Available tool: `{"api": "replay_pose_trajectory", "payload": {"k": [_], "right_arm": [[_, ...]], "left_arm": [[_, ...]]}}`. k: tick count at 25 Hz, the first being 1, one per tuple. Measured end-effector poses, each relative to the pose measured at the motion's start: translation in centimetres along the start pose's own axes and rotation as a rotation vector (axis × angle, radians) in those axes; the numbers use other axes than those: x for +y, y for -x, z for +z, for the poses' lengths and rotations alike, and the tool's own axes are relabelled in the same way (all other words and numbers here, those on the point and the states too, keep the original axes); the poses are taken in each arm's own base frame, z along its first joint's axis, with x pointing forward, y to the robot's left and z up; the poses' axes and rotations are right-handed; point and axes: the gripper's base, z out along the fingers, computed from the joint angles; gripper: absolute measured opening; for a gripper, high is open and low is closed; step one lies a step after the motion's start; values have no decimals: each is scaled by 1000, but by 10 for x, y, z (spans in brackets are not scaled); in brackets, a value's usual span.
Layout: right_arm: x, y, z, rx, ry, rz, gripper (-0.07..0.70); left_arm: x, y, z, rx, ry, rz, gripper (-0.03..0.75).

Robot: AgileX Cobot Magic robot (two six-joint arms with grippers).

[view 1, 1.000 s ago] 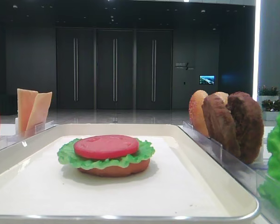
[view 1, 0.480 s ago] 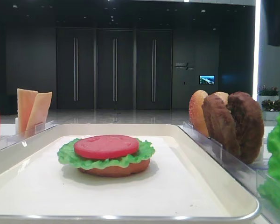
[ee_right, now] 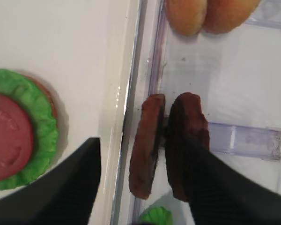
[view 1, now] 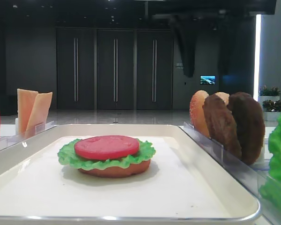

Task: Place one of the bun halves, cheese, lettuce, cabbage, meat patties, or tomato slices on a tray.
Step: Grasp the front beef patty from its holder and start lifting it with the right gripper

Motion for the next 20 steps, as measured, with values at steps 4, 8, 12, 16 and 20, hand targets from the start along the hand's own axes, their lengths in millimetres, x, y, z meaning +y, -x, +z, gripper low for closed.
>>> {"api": "replay_pose_trajectory", "payload": {"k": [4,8,12,16,20], "right_arm": [[5,0,24,65,-37,-10,370],[6,0,40,110,-63,-13,370],[7,0,53,138,-79,-16,370],[8,0,61,156,-91,-22,361],[7,1,68,159,-120,-39,176]], "left_arm": [[0,0,0,0,0,0,0],[0,0,0,0,0,0,0],[0,0,0,0,0,0,0],[0,0,0,0,0,0,0],[0,0,0,0,0,0,0]]}}
